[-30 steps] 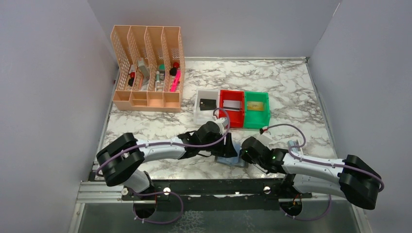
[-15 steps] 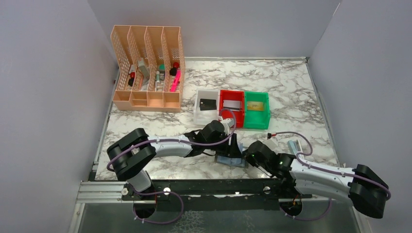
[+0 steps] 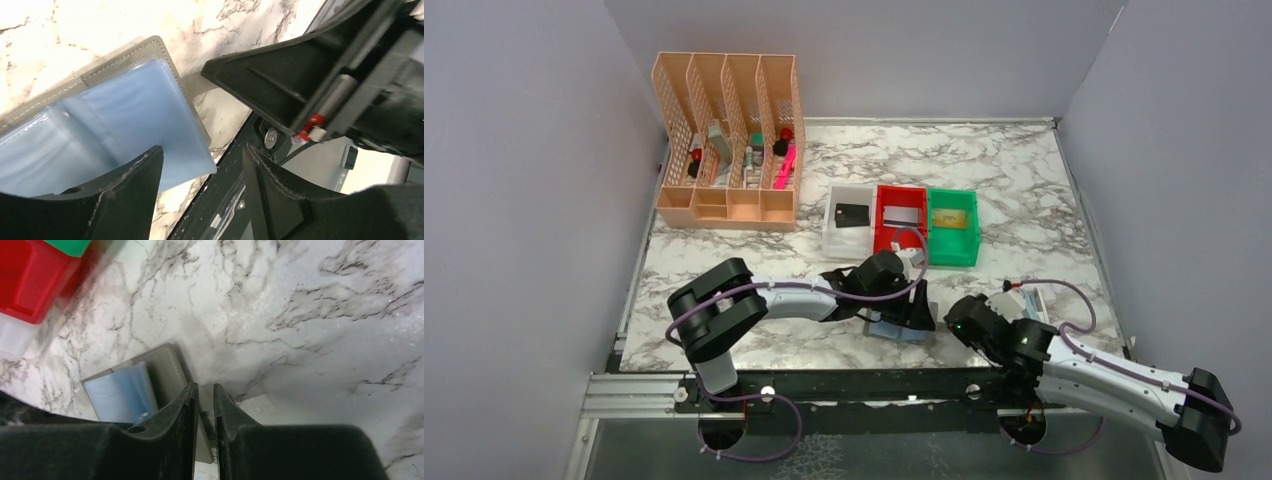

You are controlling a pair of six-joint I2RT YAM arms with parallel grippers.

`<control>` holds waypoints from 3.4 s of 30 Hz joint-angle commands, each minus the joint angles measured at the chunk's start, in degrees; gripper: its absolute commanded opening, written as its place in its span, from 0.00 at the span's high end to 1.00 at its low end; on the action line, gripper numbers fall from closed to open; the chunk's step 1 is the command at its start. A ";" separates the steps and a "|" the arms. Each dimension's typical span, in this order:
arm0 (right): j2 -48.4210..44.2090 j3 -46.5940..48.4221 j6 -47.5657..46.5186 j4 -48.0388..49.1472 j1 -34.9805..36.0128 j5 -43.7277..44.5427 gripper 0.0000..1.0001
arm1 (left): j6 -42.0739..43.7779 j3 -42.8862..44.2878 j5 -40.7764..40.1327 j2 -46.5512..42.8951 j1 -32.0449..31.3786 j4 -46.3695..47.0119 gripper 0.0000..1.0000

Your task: Take the credit cards out of the card holder

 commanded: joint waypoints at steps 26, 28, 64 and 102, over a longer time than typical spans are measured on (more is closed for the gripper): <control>15.42 3.70 -23.01 20.47 -1.32 -7.90 0.88 | 1.30 -0.90 -7.01 0.65 -1.04 -8.43 0.55; 17.79 2.24 -23.04 22.28 -2.52 -9.89 0.89 | 1.50 -1.31 -7.72 0.19 -1.04 -8.61 0.55; 24.36 0.34 -20.13 22.02 -3.54 -10.35 0.89 | 4.15 -0.77 -20.96 -8.99 -1.03 -21.38 0.46; 18.60 -1.91 -15.67 19.54 -3.49 -8.82 0.86 | 2.22 -0.17 -4.89 -3.90 -1.37 -4.35 0.47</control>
